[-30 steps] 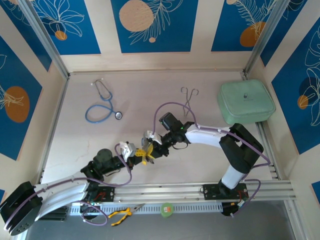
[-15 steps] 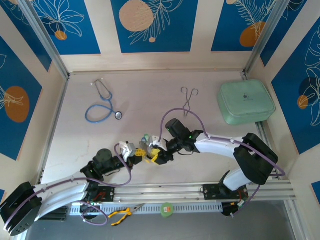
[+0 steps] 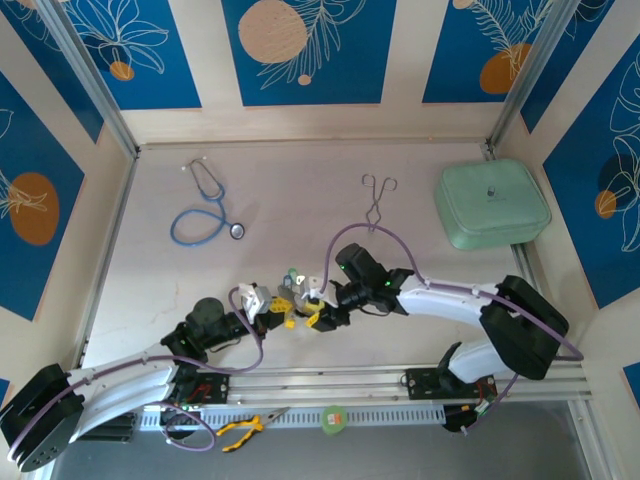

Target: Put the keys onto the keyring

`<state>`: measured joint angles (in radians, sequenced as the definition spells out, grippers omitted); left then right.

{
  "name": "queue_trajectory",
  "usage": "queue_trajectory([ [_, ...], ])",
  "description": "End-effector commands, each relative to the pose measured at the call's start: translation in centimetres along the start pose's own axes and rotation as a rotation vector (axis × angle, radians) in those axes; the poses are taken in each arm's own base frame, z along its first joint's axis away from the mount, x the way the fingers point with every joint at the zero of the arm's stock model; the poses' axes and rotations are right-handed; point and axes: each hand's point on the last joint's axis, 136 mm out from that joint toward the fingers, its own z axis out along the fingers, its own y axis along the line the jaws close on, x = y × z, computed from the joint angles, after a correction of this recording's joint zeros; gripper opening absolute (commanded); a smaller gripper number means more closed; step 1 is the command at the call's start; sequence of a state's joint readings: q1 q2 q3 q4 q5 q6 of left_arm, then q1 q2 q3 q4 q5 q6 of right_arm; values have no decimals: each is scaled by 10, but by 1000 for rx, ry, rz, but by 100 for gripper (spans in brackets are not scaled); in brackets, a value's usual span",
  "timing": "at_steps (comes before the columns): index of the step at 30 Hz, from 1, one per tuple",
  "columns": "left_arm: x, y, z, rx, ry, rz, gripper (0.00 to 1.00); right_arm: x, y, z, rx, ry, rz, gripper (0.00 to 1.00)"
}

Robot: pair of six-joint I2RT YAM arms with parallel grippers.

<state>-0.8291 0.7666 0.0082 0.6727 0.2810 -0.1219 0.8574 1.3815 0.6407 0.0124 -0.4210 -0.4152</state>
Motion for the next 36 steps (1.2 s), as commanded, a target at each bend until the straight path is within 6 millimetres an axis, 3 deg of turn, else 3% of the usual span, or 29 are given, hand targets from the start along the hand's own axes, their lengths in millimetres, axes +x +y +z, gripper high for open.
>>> queue_trajectory([
  [1, -15, -6, 0, 27, -49, 28, 0, -5, 2, -9, 20, -42, 9, 39],
  [13, -12, -7, 0, 35, -42, 26, 0, -14, -14, -14, 84, -93, 44, 39],
  [31, -14, -7, 0, 33, -46, 19, 0, 0, -24, 26, 94, 45, 12, 35],
  [36, -13, -6, 0, 30, -45, 19, 0, 1, -29, 34, 132, 72, -29, 24],
])
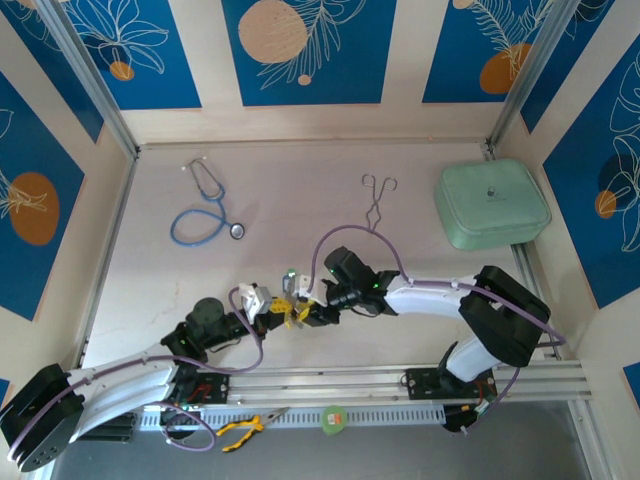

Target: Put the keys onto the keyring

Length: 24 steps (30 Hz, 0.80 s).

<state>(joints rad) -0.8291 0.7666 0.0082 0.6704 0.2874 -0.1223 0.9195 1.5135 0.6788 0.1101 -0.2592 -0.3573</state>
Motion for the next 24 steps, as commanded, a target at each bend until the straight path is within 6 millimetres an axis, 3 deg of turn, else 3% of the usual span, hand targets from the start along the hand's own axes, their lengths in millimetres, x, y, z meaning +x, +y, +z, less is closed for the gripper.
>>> queue_trajectory([
  [1, -13, -5, 0, 25, -47, 20, 0, -9, -6, 5, 42, 4, -55, 19],
  [6, -13, -4, 0, 17, -44, 20, 0, -15, -4, -3, 61, -11, -95, 0],
  [24, -9, -2, -1, 6, -26, 17, 0, -28, -11, -39, 126, -27, -107, 0],
])
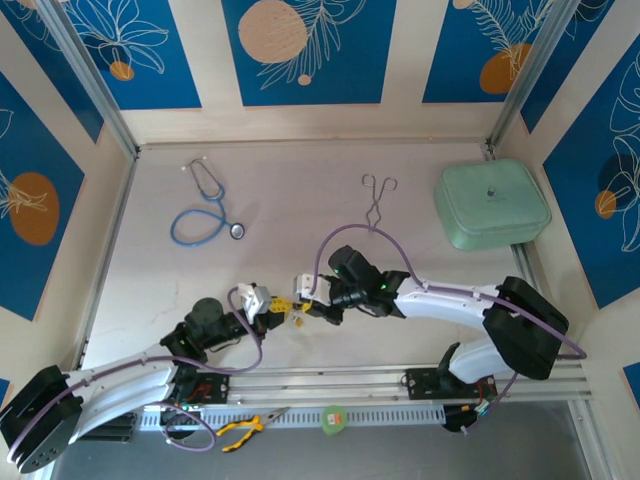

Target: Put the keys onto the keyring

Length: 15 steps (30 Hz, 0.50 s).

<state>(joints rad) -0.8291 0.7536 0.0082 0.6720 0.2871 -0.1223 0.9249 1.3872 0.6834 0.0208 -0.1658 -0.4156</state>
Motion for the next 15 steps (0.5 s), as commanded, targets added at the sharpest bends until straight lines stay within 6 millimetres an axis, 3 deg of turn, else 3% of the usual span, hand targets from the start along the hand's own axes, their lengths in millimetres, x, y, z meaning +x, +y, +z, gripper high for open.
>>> queue_trajectory([
  [1, -4, -1, 0, 3, -8, 12, 0, -13, -10, -15, 39, -26, -22, 0],
  [6, -4, 1, 0, -12, -4, 9, 0, -9, -16, -19, 59, -9, -11, 0],
  [9, -4, 4, 0, -26, -8, 3, 38, -15, -16, -21, 55, -28, -12, 0],
  [12, -14, 9, -1, -60, -46, 3, 62, -20, -21, -24, 82, -35, -18, 0],
  [15, -37, 23, -8, -154, -135, 3, 83, -22, -27, -26, 110, -26, -30, 0],
])
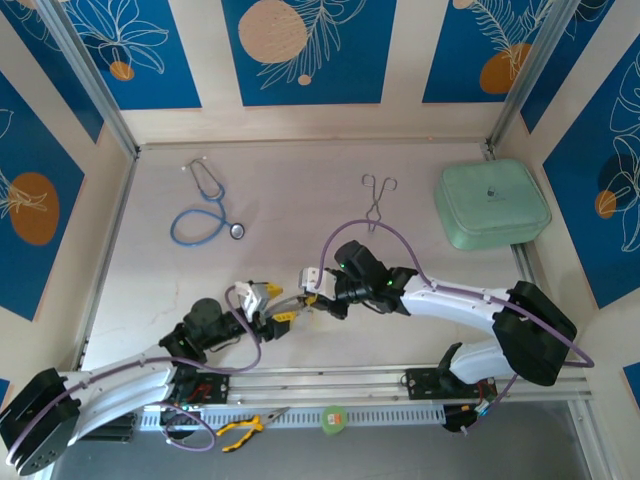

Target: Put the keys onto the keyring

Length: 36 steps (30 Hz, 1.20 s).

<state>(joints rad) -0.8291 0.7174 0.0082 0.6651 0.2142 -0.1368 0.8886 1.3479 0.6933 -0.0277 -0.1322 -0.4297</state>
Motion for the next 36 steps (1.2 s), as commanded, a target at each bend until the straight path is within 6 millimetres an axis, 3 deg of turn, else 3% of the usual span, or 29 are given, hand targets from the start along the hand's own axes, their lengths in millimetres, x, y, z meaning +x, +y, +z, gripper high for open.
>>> queue_trajectory([
  [1, -37, 18, -6, -124, -130, 6, 89, -25, -14, -14, 59, -45, -40, 0],
  [6, -80, 60, -29, -410, -244, -10, 97, -46, -23, -20, 85, -79, -87, 0],
  [9, -92, 87, -51, -604, -264, -52, 98, -67, -28, -23, 98, -114, -129, 0],
  [14, -95, 124, -95, -908, -318, -144, 99, -100, -51, -20, 143, -176, -182, 0],
  [18, -94, 133, -116, -1021, -324, -168, 98, -127, -77, -6, 164, -222, -194, 0],
  [22, -97, 136, -128, -1076, -327, -164, 96, -134, -105, 12, 204, -215, -205, 0],
  [25, -100, 136, -129, -1083, -325, -149, 96, -123, -125, 19, 224, -185, -173, 0],
  [28, -101, 136, -127, -1079, -316, -139, 96, -93, -128, 25, 226, -103, -133, 0],
  [34, -94, 137, -112, -1057, -270, -128, 96, -1, -113, 19, 213, 162, 64, 0],
  [36, -88, 139, -106, -1060, -244, -120, 96, 31, -99, 15, 184, 288, 138, 0],
])
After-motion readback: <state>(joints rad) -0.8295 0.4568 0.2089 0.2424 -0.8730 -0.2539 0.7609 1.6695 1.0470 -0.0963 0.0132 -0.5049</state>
